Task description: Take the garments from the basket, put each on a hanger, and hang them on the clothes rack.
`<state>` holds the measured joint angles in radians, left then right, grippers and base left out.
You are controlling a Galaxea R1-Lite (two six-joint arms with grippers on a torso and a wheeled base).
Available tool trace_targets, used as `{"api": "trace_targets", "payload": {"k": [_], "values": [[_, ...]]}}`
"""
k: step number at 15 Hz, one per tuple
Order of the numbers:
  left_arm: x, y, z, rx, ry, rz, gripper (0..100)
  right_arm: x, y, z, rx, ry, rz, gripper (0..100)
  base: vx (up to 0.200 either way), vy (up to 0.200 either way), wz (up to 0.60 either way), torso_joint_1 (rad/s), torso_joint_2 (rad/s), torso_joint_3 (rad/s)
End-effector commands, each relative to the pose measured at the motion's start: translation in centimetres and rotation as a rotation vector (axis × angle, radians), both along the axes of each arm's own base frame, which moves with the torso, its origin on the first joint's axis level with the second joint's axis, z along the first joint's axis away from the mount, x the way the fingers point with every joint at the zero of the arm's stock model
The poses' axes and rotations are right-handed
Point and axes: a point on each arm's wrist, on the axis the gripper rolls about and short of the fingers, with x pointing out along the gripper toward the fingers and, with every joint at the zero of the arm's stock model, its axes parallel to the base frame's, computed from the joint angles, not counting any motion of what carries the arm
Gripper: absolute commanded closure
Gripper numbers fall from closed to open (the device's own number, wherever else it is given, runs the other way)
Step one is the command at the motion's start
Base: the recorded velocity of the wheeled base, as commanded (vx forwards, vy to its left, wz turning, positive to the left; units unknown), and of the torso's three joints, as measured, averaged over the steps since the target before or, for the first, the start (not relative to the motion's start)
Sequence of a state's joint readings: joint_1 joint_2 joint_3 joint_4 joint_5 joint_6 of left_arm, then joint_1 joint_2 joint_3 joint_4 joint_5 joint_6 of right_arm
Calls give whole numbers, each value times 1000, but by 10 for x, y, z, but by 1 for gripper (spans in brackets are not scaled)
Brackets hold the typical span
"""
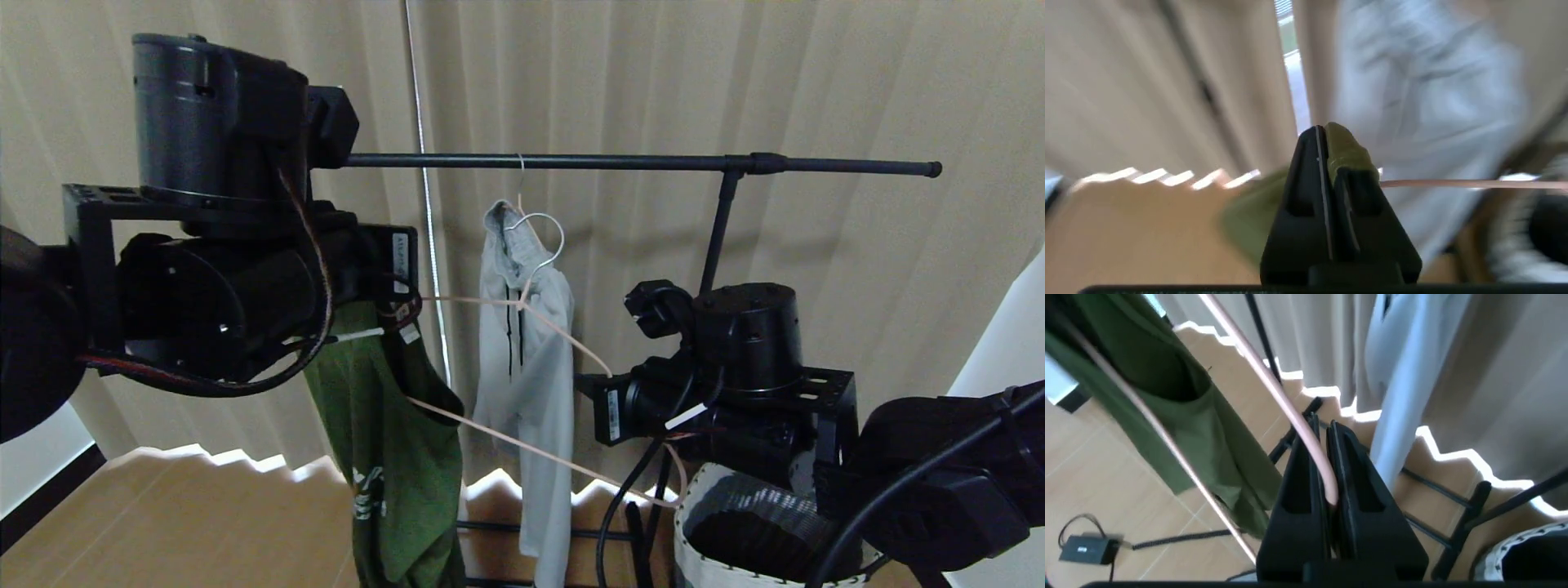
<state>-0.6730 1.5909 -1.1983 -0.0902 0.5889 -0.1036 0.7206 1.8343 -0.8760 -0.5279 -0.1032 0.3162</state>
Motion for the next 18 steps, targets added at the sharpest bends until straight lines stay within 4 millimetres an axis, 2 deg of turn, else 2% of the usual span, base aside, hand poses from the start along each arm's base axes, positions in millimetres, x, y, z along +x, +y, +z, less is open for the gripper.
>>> {"api": "trace_targets", "payload": {"k": [1,5,11,13,14,15,16,18], "values": [[2,-24,3,-45,-7,-50,100,-2,-2,8,17,-19,-1,100,0,0,0,0,0,0],[5,-56,-2,-125,9,-99,100,-1,0,14,31,-35,2,100,0,0,0,0,0,0],[7,-63,14,-271,10,-200,100,-2,0,17,43,-42,9,100,0,0,0,0,0,0],[0,-46,23,-288,14,-276,100,-1,-2,15,28,-39,0,100,0,0,0,0,0,0],[4,-32,26,-265,-1,-263,100,1,-11,17,25,-41,-25,100,0,0,0,0,0,0],[4,-32,25,-260,1,-260,100,1,-11,18,26,-42,-27,100,0,0,0,0,0,0],[17,-12,22,-180,-18,-195,100,2,-25,24,22,-62,-58,100,0,0,0,0,0,0],[24,1,21,-159,-17,-151,100,4,-42,27,-29,-96,-105,100,0,0,0,0,0,0]]}}
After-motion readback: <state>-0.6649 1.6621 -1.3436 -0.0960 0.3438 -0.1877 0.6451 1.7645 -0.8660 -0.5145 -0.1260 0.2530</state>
